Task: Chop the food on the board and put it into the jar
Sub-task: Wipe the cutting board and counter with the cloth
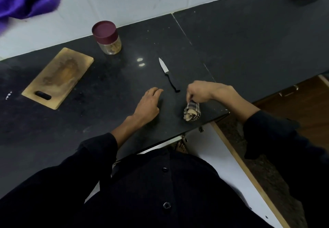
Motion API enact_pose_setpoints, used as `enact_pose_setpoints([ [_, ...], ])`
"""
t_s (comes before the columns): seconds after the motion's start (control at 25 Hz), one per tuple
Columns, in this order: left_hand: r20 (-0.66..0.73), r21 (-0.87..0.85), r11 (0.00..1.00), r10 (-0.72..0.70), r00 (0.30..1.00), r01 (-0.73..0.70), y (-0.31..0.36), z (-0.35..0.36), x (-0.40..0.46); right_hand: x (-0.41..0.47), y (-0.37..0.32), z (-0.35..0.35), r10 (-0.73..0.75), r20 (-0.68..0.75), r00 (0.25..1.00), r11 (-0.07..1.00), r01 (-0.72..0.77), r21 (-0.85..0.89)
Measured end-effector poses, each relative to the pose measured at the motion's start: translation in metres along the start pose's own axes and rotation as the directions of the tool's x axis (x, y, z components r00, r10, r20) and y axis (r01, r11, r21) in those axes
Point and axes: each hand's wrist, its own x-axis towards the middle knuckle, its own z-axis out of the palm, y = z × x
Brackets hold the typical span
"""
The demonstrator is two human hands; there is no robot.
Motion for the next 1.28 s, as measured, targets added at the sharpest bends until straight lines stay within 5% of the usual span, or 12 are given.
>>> enact_pose_setpoints([
  [0.56, -0.180, -0.059, 0.988, -0.149, 0.972, 0.141, -0.013, -0.021, 0.045, 0.045, 0.021, -0.049, 0.069, -0.388, 0.919, 0.853, 0.148, 0.501],
  [0.76, -0.285, -0.050, 0.977, -0.214, 0.934, 0.209, -0.021, -0.058, 0.087, 0.098, 0.044, -0.084, 0.253, -0.350, 0.902, 0.464, 0.205, 0.862],
  [0.96, -0.283, -0.020, 0.951, -0.300, 0.911, 0.307, -0.040, -0.088, 0.139, 0.158, 0.055, -0.128, 0.389, -0.262, 0.883, 0.035, 0.270, 0.962],
  [1.28, -0.302, -0.032, 0.947, -0.315, 0.900, 0.321, -0.074, -0.100, 0.186, 0.258, 0.065, -0.161, 0.420, -0.118, 0.900, -0.130, 0.188, 0.973],
])
